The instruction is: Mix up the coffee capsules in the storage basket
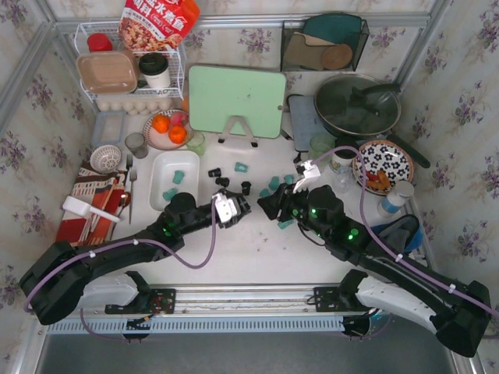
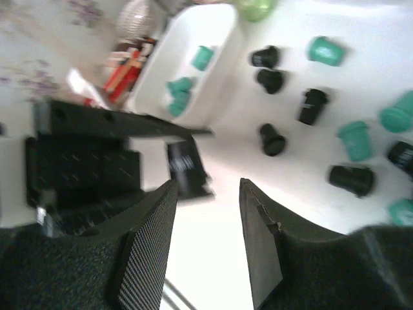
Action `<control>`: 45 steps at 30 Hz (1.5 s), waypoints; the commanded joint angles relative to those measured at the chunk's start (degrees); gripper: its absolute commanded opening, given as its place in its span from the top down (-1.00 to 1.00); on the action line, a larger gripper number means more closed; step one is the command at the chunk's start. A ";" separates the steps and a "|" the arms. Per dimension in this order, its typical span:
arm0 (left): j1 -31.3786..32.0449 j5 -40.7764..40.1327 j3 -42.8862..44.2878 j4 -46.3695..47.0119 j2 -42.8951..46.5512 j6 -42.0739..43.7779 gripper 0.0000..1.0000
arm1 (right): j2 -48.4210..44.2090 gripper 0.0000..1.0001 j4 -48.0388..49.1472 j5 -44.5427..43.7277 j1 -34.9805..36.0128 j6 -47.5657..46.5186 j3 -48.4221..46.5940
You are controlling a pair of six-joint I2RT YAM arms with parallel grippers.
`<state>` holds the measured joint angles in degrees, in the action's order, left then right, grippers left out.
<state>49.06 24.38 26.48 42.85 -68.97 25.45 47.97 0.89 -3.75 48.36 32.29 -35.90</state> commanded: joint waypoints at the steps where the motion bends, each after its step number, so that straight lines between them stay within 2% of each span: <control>1: -2.70 -21.18 2.39 -4.39 -0.99 -6.10 0.26 | 1.25 -0.01 -11.17 -12.11 0.14 -4.80 -1.24; 3: -5.84 -30.53 4.21 -10.07 -0.99 -10.65 0.25 | 3.02 -0.02 -13.39 -14.48 0.09 -7.18 -0.27; 6: -12.07 -36.09 6.21 -17.31 -1.45 -18.90 0.22 | 5.84 -0.08 -13.97 -16.34 0.09 -11.18 1.51; 9: -16.12 -37.46 5.69 -18.59 -2.65 -23.59 0.19 | 9.76 -0.14 -13.47 -16.95 0.11 -14.87 2.39; 16: -21.34 -37.91 7.48 -21.87 -9.09 -30.25 -0.03 | 22.76 -0.20 -15.37 -17.66 0.15 -18.48 -0.05; 26: -23.13 -39.99 7.62 -23.14 -9.71 -34.42 -0.84 | 35.22 -0.27 -18.18 -20.91 0.07 -19.30 -5.20; 36: -22.83 -37.28 7.23 -23.34 -6.68 -34.41 -0.87 | 37.89 -0.31 -17.97 -21.03 0.07 -20.01 -6.90; 39: -22.69 -36.73 7.18 -23.32 -6.24 -34.46 -0.87 | 38.58 -0.30 -19.20 -23.00 0.07 -15.72 -8.76; 45: -22.21 -36.25 7.01 -23.43 -4.96 -34.13 -0.87 | 33.56 -0.27 -16.10 -23.80 0.11 0.66 -6.67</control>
<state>26.65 -12.82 33.67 18.70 -74.72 -8.62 84.47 -17.78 -25.61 48.36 20.93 -44.16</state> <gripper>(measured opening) 0.936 0.644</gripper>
